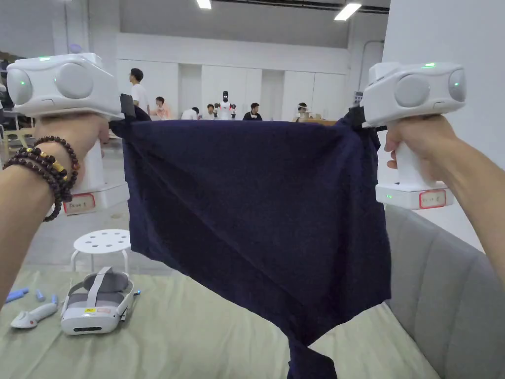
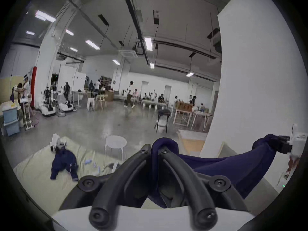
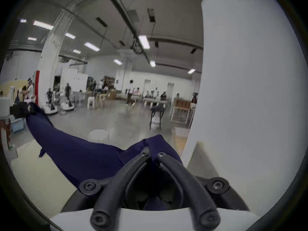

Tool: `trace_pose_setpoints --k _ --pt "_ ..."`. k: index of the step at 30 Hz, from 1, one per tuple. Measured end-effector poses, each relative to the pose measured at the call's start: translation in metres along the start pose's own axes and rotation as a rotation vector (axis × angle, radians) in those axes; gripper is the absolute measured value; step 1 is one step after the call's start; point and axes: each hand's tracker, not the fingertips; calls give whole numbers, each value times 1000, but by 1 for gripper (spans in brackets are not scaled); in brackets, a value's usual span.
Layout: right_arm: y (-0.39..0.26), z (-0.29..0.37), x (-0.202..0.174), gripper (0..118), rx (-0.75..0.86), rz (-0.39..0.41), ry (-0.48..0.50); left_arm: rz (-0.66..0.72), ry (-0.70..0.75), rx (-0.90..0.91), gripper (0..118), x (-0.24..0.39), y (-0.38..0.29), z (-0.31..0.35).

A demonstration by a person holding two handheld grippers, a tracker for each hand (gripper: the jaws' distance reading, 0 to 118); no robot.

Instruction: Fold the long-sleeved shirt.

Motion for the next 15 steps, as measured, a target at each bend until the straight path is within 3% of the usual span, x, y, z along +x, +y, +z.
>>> trace_pose_setpoints --k 3,7,10,15 --pt "28 -10 7 1 60 -54 -26 -34 5 31 9 15 19 -6" --pt "28 -20 8 1 43 -21 -42 -38 19 -5 9 15 13 -26" --pt "-4 -21 8 1 12 -45 -42 -19 12 -45 9 8 -19 -38" --pt "-111 -43 0 1 -179 -132 -8 -4 25 -214 10 -9 -112 -55"
